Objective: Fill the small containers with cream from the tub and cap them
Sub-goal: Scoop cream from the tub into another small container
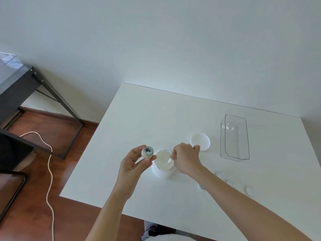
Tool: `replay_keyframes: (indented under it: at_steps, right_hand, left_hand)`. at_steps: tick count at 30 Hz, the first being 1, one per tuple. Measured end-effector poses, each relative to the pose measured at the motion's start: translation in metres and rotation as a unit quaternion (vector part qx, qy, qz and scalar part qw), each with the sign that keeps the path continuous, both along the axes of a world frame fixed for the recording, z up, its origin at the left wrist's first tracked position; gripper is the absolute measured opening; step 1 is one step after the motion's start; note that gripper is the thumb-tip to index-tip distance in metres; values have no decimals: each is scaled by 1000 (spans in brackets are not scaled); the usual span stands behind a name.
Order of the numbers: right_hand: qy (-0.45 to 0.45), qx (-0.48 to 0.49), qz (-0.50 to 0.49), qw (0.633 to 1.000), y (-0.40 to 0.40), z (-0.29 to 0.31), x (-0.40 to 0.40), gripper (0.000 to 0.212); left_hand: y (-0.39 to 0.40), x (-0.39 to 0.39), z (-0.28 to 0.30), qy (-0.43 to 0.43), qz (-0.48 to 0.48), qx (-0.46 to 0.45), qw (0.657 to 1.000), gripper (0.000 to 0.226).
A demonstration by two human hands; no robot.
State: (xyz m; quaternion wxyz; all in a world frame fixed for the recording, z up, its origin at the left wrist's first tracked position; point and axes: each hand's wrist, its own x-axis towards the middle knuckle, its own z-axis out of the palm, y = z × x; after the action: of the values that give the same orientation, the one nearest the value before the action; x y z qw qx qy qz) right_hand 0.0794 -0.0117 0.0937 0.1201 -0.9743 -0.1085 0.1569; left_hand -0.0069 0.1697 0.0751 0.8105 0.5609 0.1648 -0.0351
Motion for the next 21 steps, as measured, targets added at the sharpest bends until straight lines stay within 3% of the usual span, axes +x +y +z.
replay_keyframes:
  at_steps: [7,9,16,21]
  right_hand:
    - [116,135,-208,962,-31,9,2,33]
    - [142,178,-239,944,-40,14,2,29]
    - [156,301,-268,902,-50,47,4,23]
    - [100,348,-251,898,-39,65,-2,22]
  left_hand:
    - [0,1,-1,15,-6,36,999,43]
    - [-1,1,-3,18,-6,52,998,39]
    - [-12,4,-6,23,-18,73,997,36]
    - [-20,8,-2,13,-37,62,997,33]
